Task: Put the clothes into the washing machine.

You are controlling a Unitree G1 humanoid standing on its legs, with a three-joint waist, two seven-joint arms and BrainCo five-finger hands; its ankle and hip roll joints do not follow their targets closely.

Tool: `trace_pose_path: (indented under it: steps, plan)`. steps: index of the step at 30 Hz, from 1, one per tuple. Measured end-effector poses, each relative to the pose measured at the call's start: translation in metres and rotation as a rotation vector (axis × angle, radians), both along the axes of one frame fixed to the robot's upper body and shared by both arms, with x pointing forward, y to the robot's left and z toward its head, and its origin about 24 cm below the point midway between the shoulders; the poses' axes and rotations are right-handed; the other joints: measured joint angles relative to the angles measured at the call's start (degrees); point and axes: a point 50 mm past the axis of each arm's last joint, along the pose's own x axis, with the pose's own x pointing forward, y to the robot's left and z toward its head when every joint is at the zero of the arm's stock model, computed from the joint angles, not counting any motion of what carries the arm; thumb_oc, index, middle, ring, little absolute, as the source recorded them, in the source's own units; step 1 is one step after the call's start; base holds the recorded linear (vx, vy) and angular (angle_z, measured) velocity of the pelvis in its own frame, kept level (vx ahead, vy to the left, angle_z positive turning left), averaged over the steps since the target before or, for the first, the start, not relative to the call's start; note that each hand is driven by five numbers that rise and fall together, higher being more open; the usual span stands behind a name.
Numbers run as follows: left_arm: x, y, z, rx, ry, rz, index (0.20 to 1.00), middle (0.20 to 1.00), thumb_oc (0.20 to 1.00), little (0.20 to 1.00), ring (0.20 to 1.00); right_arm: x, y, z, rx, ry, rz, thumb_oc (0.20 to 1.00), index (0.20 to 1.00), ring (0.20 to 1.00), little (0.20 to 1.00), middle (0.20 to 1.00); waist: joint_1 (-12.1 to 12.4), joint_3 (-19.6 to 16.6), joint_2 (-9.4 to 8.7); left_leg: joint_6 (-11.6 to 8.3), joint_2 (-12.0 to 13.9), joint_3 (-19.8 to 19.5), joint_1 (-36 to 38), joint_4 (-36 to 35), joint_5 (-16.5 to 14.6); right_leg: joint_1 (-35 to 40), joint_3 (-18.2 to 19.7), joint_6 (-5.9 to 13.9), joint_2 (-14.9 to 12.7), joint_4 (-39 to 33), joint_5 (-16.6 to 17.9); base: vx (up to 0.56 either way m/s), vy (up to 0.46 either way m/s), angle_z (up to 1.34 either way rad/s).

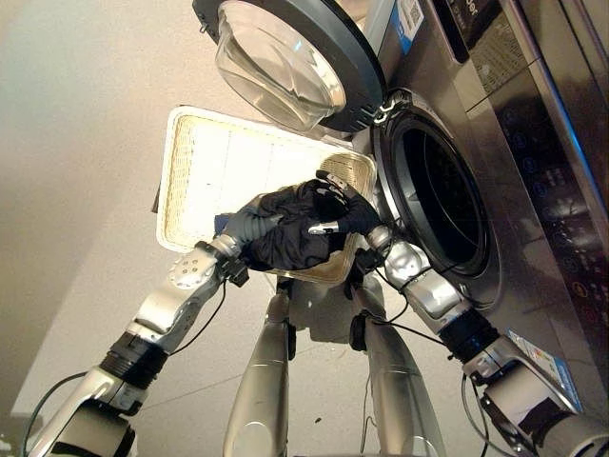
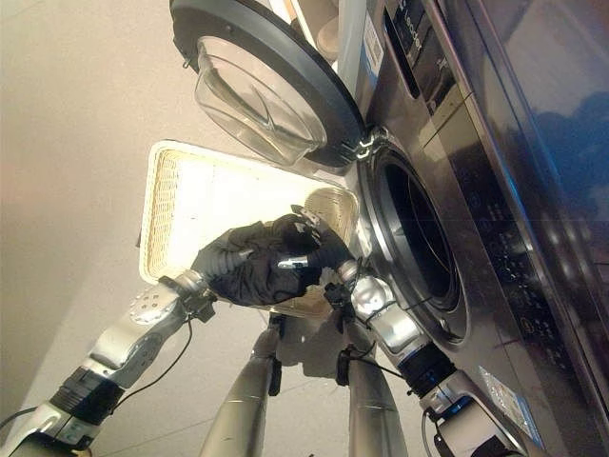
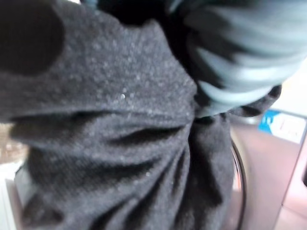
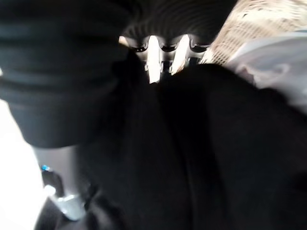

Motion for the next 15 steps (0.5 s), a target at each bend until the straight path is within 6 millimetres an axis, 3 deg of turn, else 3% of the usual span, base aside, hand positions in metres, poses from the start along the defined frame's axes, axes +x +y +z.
trace_pose_path:
  steps: [11,15]
  plan:
    - [-0.002,-0.006,-0.003,-0.026,0.041,-0.061,0.2,0.2,0.2,0.2,0.2,-0.003,0.01,-0.022,-0.156,0.15,0.105,1.0,1.0,1.0,1.0,1.0,0.01,-0.03,0.03,-0.02,0.03,0.02,1.06,-0.16,-0.02,1.09,0.01,0.01,0.04,-0.31,0.01,0.0,-0.006,0.0]
    - [-0.004,-0.013,-0.008,-0.011,0.058,-0.109,0.2,0.2,0.2,0.2,0.2,-0.003,0.006,-0.033,-0.338,0.213,0.168,1.0,1.0,1.0,1.0,1.0,-0.05,-0.03,0.03,-0.01,0.1,0.05,1.05,-0.43,0.0,1.08,0.02,0.08,0.14,-0.65,0.07,0.01,-0.031,-0.01]
